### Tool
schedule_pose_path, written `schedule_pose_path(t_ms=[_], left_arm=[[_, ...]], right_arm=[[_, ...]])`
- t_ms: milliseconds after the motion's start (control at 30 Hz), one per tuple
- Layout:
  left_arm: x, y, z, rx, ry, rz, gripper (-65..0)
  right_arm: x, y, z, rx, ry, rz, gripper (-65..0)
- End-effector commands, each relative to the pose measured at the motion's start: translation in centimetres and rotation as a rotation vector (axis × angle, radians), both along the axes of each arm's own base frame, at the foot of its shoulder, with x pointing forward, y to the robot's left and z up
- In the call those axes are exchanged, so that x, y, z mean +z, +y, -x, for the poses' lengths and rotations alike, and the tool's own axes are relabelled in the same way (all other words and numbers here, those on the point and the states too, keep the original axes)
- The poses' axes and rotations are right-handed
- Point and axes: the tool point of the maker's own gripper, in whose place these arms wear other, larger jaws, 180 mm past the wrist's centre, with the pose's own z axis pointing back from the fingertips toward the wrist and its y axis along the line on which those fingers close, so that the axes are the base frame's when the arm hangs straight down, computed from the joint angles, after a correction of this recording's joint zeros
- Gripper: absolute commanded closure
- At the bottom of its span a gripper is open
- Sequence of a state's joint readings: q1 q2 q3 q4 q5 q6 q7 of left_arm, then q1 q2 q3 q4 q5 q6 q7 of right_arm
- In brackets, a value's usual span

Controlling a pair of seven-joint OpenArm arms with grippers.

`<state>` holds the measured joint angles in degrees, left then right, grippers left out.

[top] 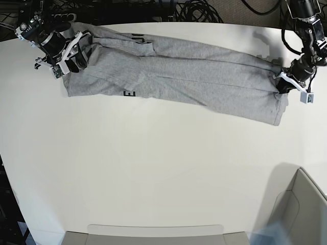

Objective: Fold the T-shirt properly
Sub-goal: 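Regrasp the strip end with the left gripper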

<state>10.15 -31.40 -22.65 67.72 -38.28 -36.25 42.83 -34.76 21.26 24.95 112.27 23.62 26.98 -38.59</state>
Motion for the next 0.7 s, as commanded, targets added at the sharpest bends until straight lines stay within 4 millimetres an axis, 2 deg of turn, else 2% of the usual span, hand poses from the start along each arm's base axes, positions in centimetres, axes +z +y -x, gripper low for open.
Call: schedule_pose_path(t_ms=[0,200,467,567,667], left_arm=[[0.2,1.0,0.2,0.001,0.03,-0.036,0.0],[1.5,1.1,-1.5,0.0,-0.017,-0.041,0.0],[6.1,1.8,-3.0,-0.022,-0.089,-0.109,0.0],[7.7,1.2,-3.5,-0.059,-0.103,-0.141,0.0],[8.5,0.5,-3.2,-0.092,-0.108,-0.166,0.0]], right_arm=[[1.0,0.0,-0.5,0.011,-0.037,-0.002,-15.0],[1.0,0.1,-0.5,0.013,-0.038,-0.002,-15.0],[1.0,0.1,-0.5,0.012,-0.035,-0.003,-15.0],[0.9,0.2,-0.5,0.014,-0.035,-0.005,-15.0],[1.0,0.2,-0.5,0.016,-0.036,-0.005,-15.0]])
